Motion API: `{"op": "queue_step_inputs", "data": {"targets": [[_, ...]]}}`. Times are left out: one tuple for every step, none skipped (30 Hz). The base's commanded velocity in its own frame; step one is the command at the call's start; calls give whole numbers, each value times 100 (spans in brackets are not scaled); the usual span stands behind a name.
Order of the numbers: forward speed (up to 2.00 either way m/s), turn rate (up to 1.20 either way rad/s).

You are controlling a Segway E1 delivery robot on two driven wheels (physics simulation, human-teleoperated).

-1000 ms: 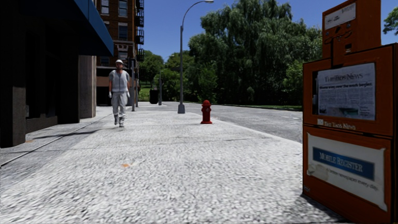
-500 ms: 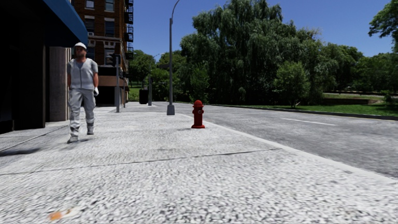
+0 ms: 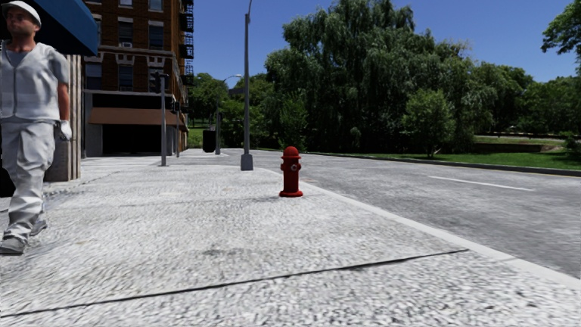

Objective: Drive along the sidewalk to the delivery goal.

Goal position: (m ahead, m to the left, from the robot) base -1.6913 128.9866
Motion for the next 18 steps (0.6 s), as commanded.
{"op": "queue_step_inputs", "data": {"targets": [[200,45],[200,46],[200,47],[200,48],[200,48],[200,48],[200,48],[200,48],[200,48],[200,48],[200,49],[200,49],[200,49],[200,49],[200,49],[200,49],[200,49],[200,49]]}}
